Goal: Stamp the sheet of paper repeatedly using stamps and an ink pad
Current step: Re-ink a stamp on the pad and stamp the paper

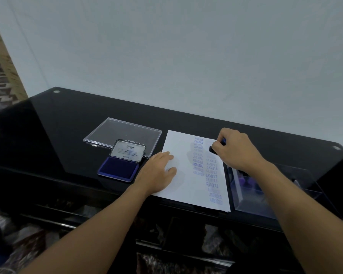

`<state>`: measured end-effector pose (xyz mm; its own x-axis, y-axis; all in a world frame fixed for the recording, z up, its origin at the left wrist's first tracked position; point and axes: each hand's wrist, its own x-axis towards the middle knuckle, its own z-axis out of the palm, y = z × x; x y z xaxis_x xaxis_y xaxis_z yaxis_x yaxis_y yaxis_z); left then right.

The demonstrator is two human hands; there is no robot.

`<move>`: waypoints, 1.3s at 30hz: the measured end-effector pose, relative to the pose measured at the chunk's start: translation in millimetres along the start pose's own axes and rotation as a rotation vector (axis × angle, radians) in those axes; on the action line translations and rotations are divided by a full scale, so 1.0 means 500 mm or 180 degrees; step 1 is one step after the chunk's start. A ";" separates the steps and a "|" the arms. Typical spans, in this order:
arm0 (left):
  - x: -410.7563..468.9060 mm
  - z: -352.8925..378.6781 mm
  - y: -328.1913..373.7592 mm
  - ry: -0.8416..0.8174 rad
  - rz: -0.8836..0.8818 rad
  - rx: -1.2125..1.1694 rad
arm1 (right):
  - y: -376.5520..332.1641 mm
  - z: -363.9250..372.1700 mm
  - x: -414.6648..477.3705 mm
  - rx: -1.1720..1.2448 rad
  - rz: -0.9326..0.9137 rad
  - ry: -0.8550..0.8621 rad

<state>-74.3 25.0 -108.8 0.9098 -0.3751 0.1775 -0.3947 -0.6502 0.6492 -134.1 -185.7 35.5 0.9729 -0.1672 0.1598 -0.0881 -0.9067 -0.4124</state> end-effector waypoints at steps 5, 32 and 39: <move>-0.009 -0.053 0.024 0.0206 -0.0056 -0.0418 | -0.011 0.001 -0.007 -0.0085 -0.0012 -0.0050; -0.125 -0.252 -0.283 0.0884 -0.1112 0.1177 | -0.345 0.294 0.011 -0.0038 -0.1047 -0.1110; -0.126 -0.241 -0.285 0.1006 -0.1078 0.1350 | -0.363 0.337 0.018 -0.0247 -0.1205 -0.1014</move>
<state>-60.1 220.9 -123.6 0.9616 0.0688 0.2657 -0.0355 -0.9287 0.3692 -73.5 42.7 -39.5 0.9556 0.2946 -0.0014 0.2798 -0.9091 -0.3086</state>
